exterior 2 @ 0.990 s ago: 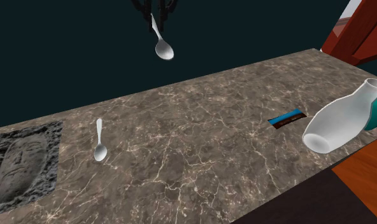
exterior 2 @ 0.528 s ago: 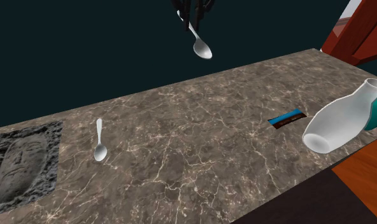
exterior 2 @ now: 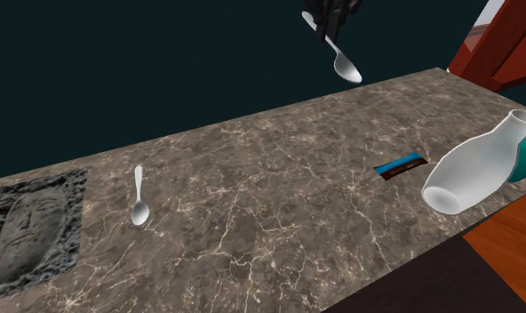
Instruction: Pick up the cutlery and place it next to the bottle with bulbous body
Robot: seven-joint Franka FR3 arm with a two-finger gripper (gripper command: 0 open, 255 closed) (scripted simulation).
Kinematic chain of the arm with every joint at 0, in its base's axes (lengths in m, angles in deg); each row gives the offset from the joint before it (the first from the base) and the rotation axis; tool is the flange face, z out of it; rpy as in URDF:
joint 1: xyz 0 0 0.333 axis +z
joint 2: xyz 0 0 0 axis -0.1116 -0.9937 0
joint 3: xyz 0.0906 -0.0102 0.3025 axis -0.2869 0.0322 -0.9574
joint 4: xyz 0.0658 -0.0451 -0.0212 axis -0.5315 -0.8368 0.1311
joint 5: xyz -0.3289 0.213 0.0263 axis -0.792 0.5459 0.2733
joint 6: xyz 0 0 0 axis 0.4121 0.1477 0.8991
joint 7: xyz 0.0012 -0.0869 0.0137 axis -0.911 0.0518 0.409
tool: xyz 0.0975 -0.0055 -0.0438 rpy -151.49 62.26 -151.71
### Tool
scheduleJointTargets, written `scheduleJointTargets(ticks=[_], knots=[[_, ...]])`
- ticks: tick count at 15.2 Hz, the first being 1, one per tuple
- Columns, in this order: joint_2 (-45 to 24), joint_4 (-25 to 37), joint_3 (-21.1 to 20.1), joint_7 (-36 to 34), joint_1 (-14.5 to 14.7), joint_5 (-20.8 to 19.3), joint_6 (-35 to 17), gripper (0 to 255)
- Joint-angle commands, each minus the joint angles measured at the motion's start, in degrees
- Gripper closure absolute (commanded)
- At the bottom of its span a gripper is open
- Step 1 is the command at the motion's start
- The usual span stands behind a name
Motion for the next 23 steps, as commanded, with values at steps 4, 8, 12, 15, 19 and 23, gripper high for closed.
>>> scheduleJointTargets(ticks=[4, 8, 12, 15, 19, 23], knots=[[1.60, -2.25, 3.28, 6.64, -3.39, -1.08, 0.10, 255], [2.31, -2.98, 6.02, 11.86, -6.04, -2.12, 0.59, 255], [2.13, -2.65, 8.78, 17.12, -8.72, -3.18, 1.16, 255], [1.40, -1.71, 10.82, 21.10, -10.76, -3.91, 1.63, 255], [-0.38, 0.49, 13.52, 26.45, -13.50, -4.67, 2.34, 255], [-3.08, 3.81, 16.10, 31.85, -16.35, -5.08, 3.21, 255]])
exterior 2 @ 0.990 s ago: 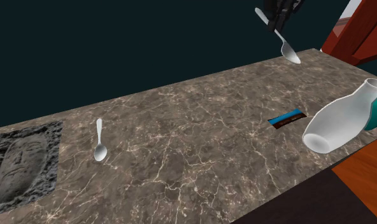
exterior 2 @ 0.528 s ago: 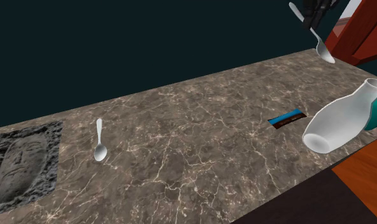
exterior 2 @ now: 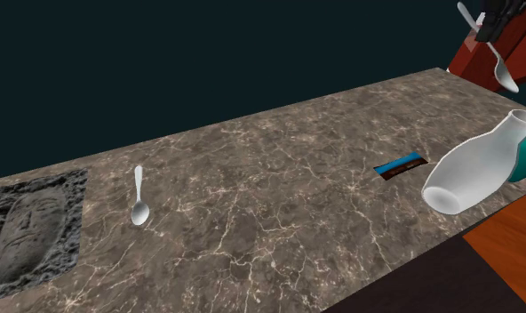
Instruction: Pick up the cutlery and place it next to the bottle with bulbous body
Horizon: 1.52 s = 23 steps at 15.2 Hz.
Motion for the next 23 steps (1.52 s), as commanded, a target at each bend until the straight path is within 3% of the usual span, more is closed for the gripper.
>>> scheduleJointTargets(ticks=[1, 7, 23], knots=[[-1.30, 1.88, 1.22, 2.73, -1.43, -0.16, 0.69, 255], [-6.89, 8.90, 4.34, 10.13, -5.79, 0.23, 2.45, 255], [-7.97, -2.07, 4.12, 10.35, -5.64, 0.62, -9.54, 255]])
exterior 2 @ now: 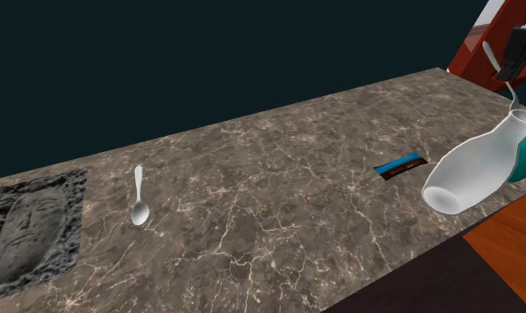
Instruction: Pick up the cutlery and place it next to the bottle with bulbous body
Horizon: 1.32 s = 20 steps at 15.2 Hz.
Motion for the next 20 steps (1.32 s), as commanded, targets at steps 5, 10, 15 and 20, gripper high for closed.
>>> scheduleJointTargets(ticks=[5, 10, 15, 20], knots=[[-1.02, -3.33, -0.12, 0.15, 0.01, 0.35, -4.33, 255], [-2.30, -5.59, -0.23, 0.41, -0.06, 0.78, -7.80, 255], [-3.84, -7.51, -0.38, 0.73, -0.17, 1.30, -11.20, 255], [-5.64, -9.11, -0.58, 1.11, -0.32, 1.90, -14.52, 255]])
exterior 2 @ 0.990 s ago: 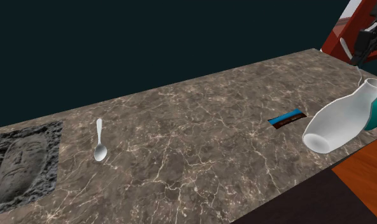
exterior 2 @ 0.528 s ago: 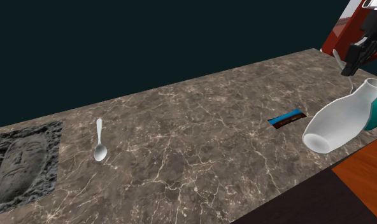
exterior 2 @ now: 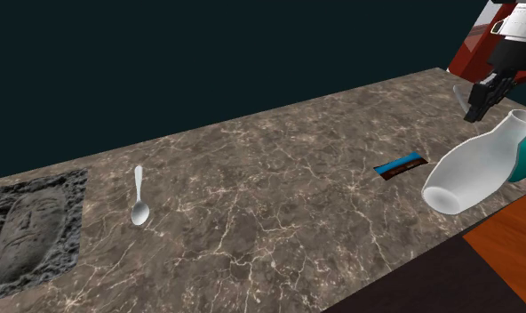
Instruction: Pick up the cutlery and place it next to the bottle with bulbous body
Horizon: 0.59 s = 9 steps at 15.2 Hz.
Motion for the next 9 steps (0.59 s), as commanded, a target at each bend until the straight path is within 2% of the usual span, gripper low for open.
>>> scheduleJointTargets(ticks=[1, 9], knots=[[-0.82, -0.43, -0.13, 0.08, -0.01, 0.28, -1.24, 255], [-4.27, -2.22, -0.60, 0.80, -0.36, 1.46, -6.34, 255]])
